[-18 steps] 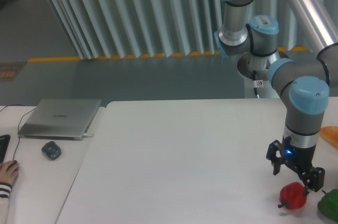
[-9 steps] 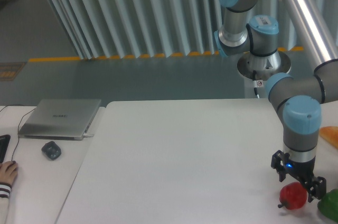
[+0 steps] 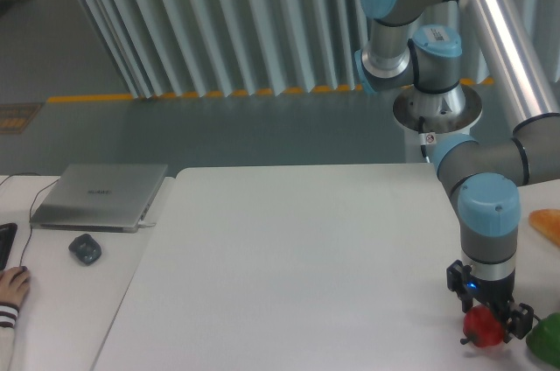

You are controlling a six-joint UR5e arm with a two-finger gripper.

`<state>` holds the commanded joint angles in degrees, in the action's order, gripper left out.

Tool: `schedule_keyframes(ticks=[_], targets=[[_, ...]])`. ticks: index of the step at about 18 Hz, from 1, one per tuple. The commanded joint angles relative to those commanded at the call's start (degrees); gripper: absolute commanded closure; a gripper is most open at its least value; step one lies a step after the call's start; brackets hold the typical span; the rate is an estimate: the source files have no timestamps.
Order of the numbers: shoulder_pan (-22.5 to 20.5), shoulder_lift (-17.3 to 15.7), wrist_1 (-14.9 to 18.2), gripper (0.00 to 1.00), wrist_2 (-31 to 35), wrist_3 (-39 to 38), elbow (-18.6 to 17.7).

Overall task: Place the red peppers in a basket
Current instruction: 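Lift the grasped red pepper up and carry it away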

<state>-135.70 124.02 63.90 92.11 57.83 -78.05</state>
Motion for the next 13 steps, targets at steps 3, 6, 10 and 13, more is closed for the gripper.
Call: schedule_keyframes(ticks=[3, 6, 10, 13], targets=[[-0.1, -0.4, 0.0, 1.0, -0.1, 0.0, 0.1], [-1.4, -4.0, 0.1, 1.0, -3.9, -0.5, 0.3], [-6.0, -10.0, 0.6, 1.0, -10.7, -0.6, -0.1], [-11.7, -13.6, 0.6, 1.0, -15.2, -1.1, -0.3]])
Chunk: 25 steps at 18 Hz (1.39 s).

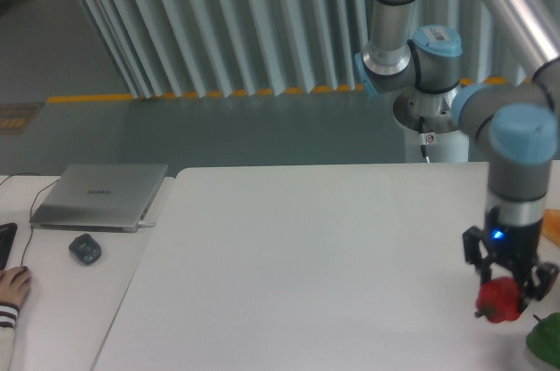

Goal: Place the red peppers in a basket

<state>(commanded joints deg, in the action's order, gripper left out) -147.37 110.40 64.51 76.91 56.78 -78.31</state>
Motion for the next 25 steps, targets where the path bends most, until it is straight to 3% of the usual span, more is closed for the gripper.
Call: schedule_keyframes(ticks=[4, 7, 12, 20, 23, 24, 25], targets=[[-9.1, -1.3, -0.4, 1.0, -1.9, 0.8, 0.1], [-14.2, 0.9, -1.9, 1.0, 0.3, 3.9, -0.1], [-17.2, 7.6, -10.0, 1.0, 11.7, 7.6, 0.3], [-26.5, 9.0, -11.2, 0.97, 10.7, 22.8, -0.1], [-26.7, 9.3, -11.2, 0.36, 10.7, 23.4, -0.5], [-26.7, 9.4, -11.3, 0.2, 10.7, 23.4, -0.5], [-26.7, 9.4, -11.3, 0.1, 10.7, 23.4, -0.5]])
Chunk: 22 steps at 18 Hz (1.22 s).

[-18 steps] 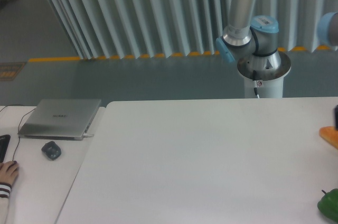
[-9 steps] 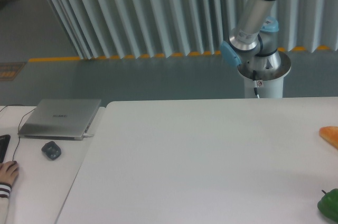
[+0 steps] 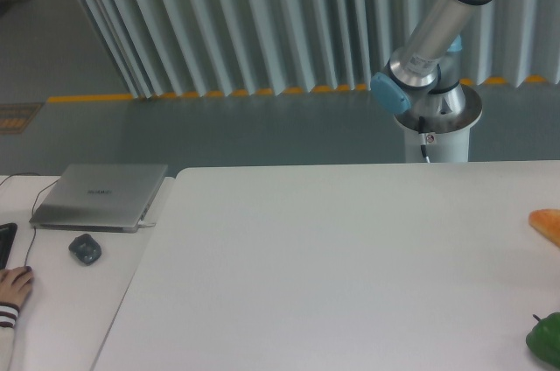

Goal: Place the red peppers in a basket

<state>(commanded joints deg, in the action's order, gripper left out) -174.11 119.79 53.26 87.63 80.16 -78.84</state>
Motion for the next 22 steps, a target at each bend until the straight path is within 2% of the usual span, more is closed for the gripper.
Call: schedule_keyframes(ticks=[2, 7, 9, 10, 11, 13, 14, 15, 17, 20, 22], targets=[[0.0, 0.1, 0.0, 0.0, 0.0, 0.0, 0.1], [0.3, -0.3, 0.1, 0.0, -0.1, -1.0, 0.1], [2.2, -1.9, 0.4, 0.0, -1.0, -4.0, 0.1], [3.8, -3.9, 1.2, 0.0, -1.7, -5.3, -0.1], [5.7, -7.3, 3.6, 0.0, -2.0, -5.7, -1.6], [9.6, -11.1, 8.1, 0.0, -1.8, -6.2, -2.2], [12.0, -13.8, 12.9, 0.0, -2.1, -6.3, -2.3], [13.3, -15.3, 16.2, 0.0, -2.5, -6.3, -2.2], [16.3, -16.2, 20.6, 0.0, -4.5, -5.8, -2.3], [20.6, -17.7, 24.8, 0.0, -4.9, -4.7, -2.3], [22.5, -17.6, 26.8, 0.0, -4.7, 1.1, -2.7]])
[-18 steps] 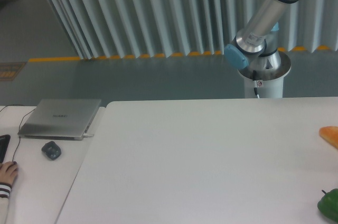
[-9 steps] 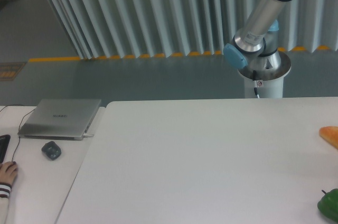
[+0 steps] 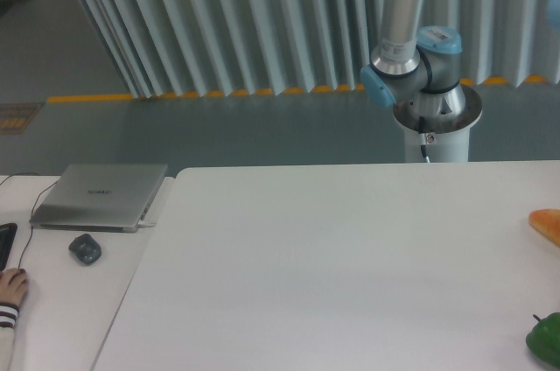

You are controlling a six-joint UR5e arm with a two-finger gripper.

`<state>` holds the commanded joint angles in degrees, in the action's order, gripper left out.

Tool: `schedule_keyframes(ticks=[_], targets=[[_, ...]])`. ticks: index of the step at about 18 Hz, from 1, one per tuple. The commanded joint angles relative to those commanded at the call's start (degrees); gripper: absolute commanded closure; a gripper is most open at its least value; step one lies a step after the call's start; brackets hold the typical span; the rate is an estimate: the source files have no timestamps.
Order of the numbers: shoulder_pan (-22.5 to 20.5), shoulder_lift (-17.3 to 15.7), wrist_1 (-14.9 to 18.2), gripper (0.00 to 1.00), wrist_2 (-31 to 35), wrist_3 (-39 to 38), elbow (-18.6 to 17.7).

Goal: Place the red peppers in a basket

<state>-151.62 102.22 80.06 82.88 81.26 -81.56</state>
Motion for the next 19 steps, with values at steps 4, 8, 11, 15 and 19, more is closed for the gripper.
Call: schedule_keyframes(ticks=[4, 8, 11, 15, 19], targets=[[1.0, 0.0, 1.4, 0.0, 6.0, 9.0, -1.5], [1.2, 1.7, 0.4, 0.0, 9.2, 13.4, -1.8], [1.8, 2.7, -0.7, 0.0, 9.3, 14.2, -1.7], [1.9, 2.8, -0.9, 0.0, 9.1, 14.2, -1.5], [1.8, 2.8, -0.9, 0.0, 9.1, 14.2, -1.4]])
